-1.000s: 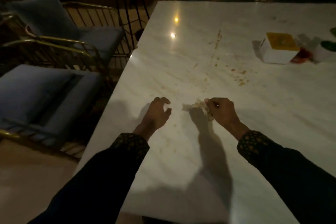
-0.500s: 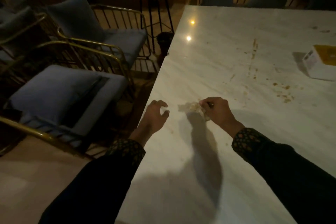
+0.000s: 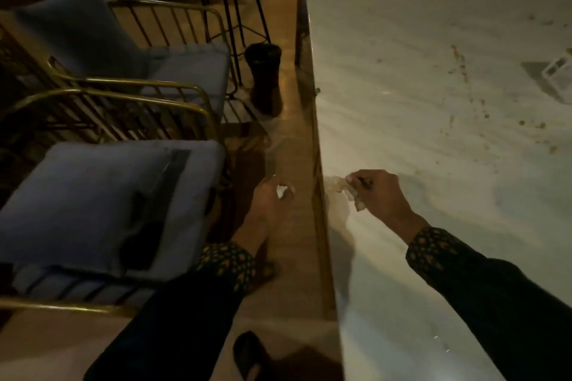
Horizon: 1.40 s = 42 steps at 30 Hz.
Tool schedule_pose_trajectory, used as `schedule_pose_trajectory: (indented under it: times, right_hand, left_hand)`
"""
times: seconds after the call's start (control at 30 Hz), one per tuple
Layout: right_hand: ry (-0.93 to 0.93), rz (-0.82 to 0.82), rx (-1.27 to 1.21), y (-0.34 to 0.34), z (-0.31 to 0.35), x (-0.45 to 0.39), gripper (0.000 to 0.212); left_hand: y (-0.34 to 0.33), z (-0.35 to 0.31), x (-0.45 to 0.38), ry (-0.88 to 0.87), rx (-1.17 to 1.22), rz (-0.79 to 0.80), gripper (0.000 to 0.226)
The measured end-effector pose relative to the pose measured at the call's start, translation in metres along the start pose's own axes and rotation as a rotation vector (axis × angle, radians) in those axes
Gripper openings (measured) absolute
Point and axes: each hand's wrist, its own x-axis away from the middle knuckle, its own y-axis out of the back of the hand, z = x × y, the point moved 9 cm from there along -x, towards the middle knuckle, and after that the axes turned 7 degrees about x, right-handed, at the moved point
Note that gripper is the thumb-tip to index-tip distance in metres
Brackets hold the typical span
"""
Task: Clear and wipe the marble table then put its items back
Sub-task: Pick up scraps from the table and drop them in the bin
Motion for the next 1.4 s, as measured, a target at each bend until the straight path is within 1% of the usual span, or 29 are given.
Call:
schedule_pose_trajectory:
  times: [0.13,0.2,0.33,0.5,0.63,0.73,0.83,1.0,1.13,1.23,1.3,1.4]
  right_hand:
    - [0.012,0.040,-0.007,-0.038,0.044,0.002,0.026]
    - [0.020,0.018,0.015,-0.047,0.061,-0.009,0.026]
    - [0.024,0.022,0.036,-0.069,0.092,-0.029,0.028]
    - [0.093,-0.012,0.049,-0.077,0.128,-0.071,0.026]
    - [0.130,-0.059,0.035,-0.082,0.151,-0.118,0.020]
    - [0.156,-0.042,0.062,-0.095,0.155,-0.170,0.019]
    - [0.164,-0.019,0.086,-0.106,0.154,-0.233,0.018]
    - [0.220,-0.011,0.109,-0.101,0.161,-0.367,0.018]
    - [0.213,0.038,0.108,-0.097,0.164,-0.475,0.021]
    - [0.214,0.009,0.107,-0.092,0.168,-0.547,0.020]
    - [0.201,-0.010,0.109,-0.094,0.167,-0.588,0.020]
    - [0.178,0.067,0.109,-0.111,0.160,-0.655,0.019]
  left_hand:
    - [0.042,0.048,-0.015,0.041,-0.049,0.059,0.016]
    - [0.062,0.057,-0.026,0.028,-0.045,0.039,0.014]
    - [0.093,0.062,-0.041,-0.042,-0.086,0.033,0.011]
    - [0.123,0.063,-0.081,-0.096,-0.059,0.032,0.007]
    - [0.138,0.060,-0.124,-0.116,-0.079,0.056,0.016]
    - [0.149,0.062,-0.176,-0.150,-0.096,0.028,0.016]
    - [0.152,0.070,-0.242,-0.141,-0.149,0.041,0.013]
    - [0.161,0.057,-0.384,-0.112,-0.123,-0.004,0.017]
    - [0.165,0.039,-0.484,-0.154,-0.100,0.035,0.011]
    - [0.170,0.038,-0.551,-0.123,-0.070,0.005,0.013]
    - [0.165,0.041,-0.590,-0.082,-0.083,0.021,0.016]
    - [0.154,0.054,-0.659,-0.022,-0.063,0.066,0.019]
